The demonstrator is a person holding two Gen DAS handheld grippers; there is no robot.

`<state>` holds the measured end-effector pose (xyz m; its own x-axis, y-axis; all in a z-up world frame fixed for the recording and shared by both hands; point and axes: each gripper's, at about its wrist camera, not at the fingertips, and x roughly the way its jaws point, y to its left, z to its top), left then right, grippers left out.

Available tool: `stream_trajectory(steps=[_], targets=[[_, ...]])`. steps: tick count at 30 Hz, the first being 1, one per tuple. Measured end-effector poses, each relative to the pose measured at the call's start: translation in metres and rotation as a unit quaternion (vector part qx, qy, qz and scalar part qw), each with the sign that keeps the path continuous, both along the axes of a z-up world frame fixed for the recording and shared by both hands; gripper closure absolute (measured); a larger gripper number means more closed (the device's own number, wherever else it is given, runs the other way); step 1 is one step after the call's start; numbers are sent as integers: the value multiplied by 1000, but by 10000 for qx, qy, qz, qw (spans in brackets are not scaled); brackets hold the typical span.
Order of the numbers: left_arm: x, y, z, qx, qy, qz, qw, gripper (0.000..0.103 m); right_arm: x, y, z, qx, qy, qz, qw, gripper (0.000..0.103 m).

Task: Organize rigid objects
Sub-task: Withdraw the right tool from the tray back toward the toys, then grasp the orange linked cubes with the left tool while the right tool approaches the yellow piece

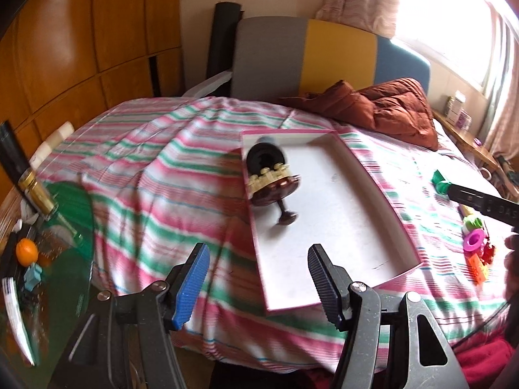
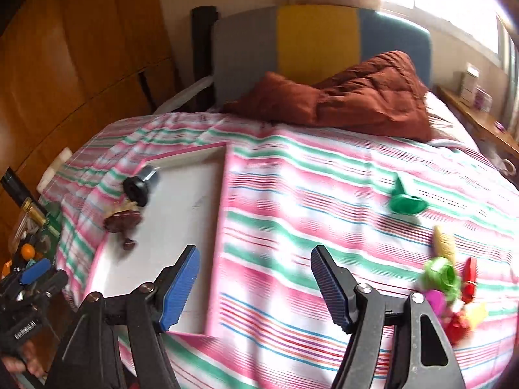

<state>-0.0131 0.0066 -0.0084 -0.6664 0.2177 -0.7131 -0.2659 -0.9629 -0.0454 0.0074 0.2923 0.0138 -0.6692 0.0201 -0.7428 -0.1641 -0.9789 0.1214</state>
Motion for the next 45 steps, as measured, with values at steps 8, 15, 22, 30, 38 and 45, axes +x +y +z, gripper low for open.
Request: stream_trajectory(steps=[8, 15, 22, 30, 38, 45], targets=[[3, 56, 13, 35, 117, -891, 9960, 39, 68, 126, 9, 95, 32, -1662, 9860, 31], [14, 137, 14, 238, -203, -2091, 9774, 39, 141, 209, -13, -618, 156, -3293, 9421, 31], [53, 237, -11, 130, -697, -3671, 9275, 35, 168, 233, -8, -1169, 610, -3802, 9155, 31], [78, 306, -39, -40, -1089, -4262, 8981, 32, 167, 235, -7, -1434, 719, -3677, 9160, 31], [78, 346, -64, -39, -1403, -4022, 9047, 19, 173, 239, -6, -1657, 871, -3691, 9103, 30], [86, 362, -72, -277, -1077, -3954, 9117, 31, 173, 243, -9, -1771, 854, -3718, 9073, 30]])
